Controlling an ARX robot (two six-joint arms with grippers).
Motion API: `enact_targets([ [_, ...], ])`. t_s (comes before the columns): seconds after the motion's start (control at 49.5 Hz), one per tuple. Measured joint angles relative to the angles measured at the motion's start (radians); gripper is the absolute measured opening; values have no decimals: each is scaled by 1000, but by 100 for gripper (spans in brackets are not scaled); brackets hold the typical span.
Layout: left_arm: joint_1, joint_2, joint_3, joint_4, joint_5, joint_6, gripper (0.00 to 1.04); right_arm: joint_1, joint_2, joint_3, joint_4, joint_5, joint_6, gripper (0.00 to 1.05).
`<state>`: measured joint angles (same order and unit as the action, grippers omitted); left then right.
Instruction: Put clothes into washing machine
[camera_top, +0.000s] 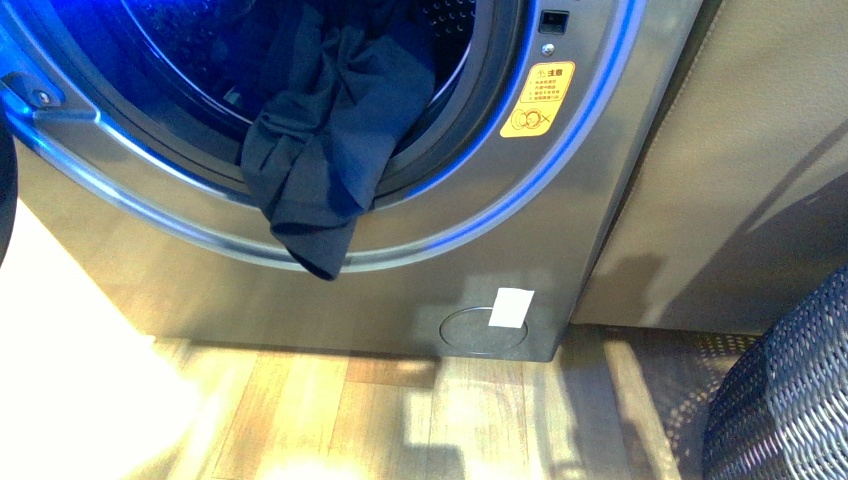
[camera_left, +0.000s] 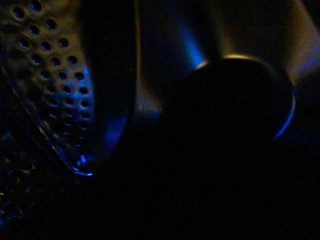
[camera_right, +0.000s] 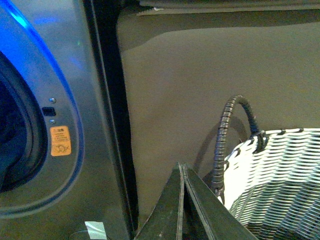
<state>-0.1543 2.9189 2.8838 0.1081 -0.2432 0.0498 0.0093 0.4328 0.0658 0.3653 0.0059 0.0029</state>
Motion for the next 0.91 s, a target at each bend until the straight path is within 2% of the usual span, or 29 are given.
enact_targets([
  [0.162, -4, 14, 0, -26, 3, -5, 58, -6, -74, -24, -52, -4, 0, 2],
  [0.263, -3, 31, 0, -26, 6, -4, 76, -7, -112, -53, -50, -4, 0, 2],
  [0.283, -3, 36, 0, -26, 10, -5, 84, -7, -118, -61, -51, -4, 0, 2],
  [0.303, -3, 36, 0, -26, 10, -5, 84, -7, -127, -61, -61, -4, 0, 2],
  [0.324, -3, 44, 0, -29, 14, -5, 90, -7, -132, -61, -64, -5, 0, 2],
  [0.364, -3, 48, 0, -31, 17, -4, 94, -7, -144, -61, -77, -4, 0, 2],
  [0.384, -5, 55, 0, -33, 20, 2, 102, -7, -155, -61, -86, -4, 0, 2],
  [0.465, -8, 37, -79, 37, 29, 2, 97, -7, -180, -61, -106, -4, 0, 2],
  [0.667, -18, -103, -479, 258, 26, 0, 98, -7, -229, -61, -158, -4, 0, 2],
  [0.809, -19, -172, -687, 372, 29, 8, 98, -7, -257, -61, -186, -4, 0, 2],
  [0.91, -19, -238, -861, 471, 27, 23, 98, -7, -385, -61, -349, -5, 0, 2],
])
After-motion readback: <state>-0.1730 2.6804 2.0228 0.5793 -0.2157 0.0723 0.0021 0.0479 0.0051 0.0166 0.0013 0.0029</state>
